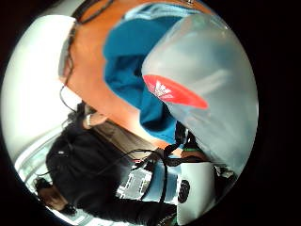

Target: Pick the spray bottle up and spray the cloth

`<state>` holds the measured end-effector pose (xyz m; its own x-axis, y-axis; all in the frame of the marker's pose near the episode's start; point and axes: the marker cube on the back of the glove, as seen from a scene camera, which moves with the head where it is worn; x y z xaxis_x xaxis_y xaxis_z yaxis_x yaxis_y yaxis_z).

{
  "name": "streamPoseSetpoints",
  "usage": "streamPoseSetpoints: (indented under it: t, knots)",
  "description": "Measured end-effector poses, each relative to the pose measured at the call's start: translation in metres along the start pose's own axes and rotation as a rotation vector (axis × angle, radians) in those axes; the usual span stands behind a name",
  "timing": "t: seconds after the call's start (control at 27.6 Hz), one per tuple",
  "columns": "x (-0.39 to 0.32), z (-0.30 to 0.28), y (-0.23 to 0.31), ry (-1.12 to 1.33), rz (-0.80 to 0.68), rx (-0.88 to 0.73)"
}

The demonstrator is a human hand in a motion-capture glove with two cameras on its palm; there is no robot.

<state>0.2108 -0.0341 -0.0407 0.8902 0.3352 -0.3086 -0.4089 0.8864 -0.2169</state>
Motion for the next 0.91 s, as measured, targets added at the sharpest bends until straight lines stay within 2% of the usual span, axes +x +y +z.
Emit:
streamPoseSetpoints:
  t: [0.36, 0.62, 0.76, 0.91]
  knots:
    - [-0.01, -0.067, 0.009, -0.448, -0.106, 0.224]
    - [-0.046, -0.104, 0.003, -0.827, -0.23, 0.483]
    - [-0.069, -0.111, -0.011, -1.025, -0.257, 0.661]
    - [-0.083, -0.098, -0.029, -1.166, -0.225, 0.765]
